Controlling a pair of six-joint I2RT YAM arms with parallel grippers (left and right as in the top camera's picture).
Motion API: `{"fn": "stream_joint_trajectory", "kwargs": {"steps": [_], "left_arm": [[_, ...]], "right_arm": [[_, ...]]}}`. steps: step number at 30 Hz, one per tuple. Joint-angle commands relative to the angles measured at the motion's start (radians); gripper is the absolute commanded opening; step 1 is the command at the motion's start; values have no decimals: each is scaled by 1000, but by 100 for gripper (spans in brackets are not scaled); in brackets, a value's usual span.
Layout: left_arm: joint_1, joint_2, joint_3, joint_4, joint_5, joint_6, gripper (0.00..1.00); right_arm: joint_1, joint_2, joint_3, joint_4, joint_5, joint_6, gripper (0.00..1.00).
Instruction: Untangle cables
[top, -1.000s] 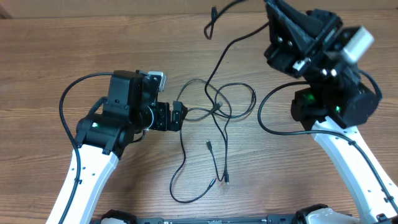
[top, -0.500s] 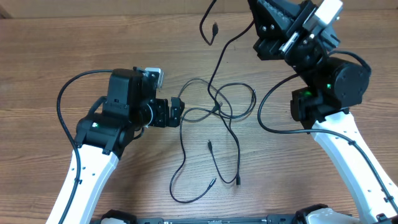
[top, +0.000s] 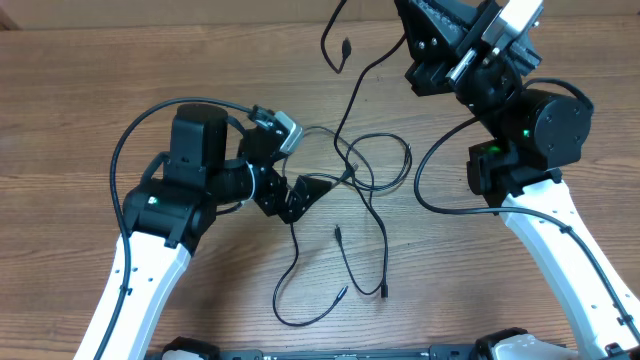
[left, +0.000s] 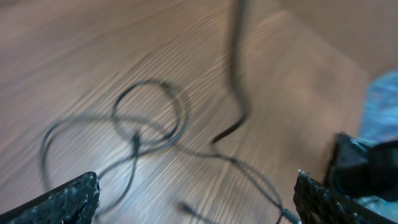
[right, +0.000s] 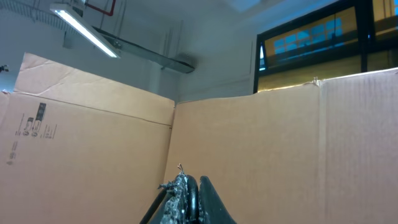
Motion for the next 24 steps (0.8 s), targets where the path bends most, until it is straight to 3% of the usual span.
{"fn": "stream_joint_trajectory", "kwargs": {"steps": [1,10,15,19,22,24], "left_arm": [[-4,34,16,40,156,60,99],[-61,177,16,267,168,-167,100],[-82,219,16,344,215,-182,97],[-81,219,16,350,219,-185,64],[-79,219,16,344,219,-185,10],[-77,219,16,337,219,-185,4]], "right_arm": [[2,0,28,6,14,39,4],[2,0,28,6,-23,46,4],[2,0,28,2,-32,45,4],[2,0,28,2,-32,45,4],[2,0,28,-1,-32,45,4],[1,0,28,-2,-32,45,4]]}}
